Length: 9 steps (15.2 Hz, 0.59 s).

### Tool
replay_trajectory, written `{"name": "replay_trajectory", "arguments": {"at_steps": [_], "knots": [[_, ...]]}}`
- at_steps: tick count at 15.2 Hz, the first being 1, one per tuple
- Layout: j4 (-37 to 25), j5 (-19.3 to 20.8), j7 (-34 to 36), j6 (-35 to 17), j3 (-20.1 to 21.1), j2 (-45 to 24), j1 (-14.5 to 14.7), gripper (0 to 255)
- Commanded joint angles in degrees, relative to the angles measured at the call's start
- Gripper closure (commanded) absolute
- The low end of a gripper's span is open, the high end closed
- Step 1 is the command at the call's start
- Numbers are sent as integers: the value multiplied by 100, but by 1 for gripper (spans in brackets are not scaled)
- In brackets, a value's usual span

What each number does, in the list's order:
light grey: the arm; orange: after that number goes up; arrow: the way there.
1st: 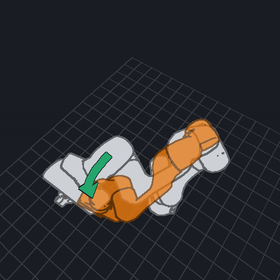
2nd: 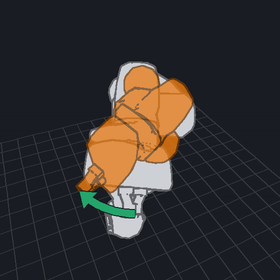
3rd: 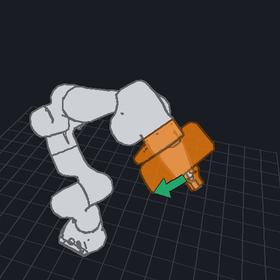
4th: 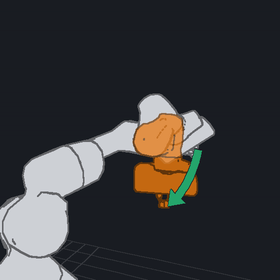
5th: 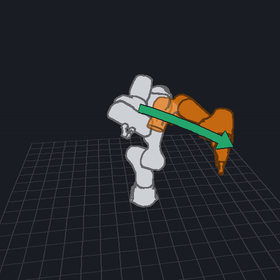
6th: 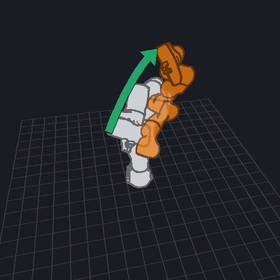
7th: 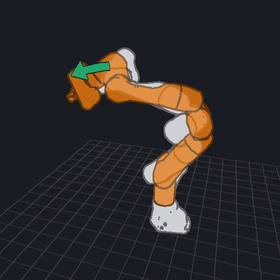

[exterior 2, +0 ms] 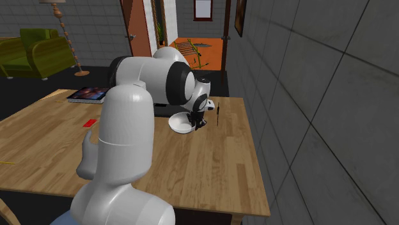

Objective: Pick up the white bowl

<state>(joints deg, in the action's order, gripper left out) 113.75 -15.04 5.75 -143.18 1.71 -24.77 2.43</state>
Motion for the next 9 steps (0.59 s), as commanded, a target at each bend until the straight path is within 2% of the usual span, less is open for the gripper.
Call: {"name": "replay_trajectory", "arguments": {"at_steps": [1, 9], "knots": [[-1, -1, 1, -2, 2, -6, 2, 255], [-42, 77, 109, 358, -37, 318, 22, 255]]}}
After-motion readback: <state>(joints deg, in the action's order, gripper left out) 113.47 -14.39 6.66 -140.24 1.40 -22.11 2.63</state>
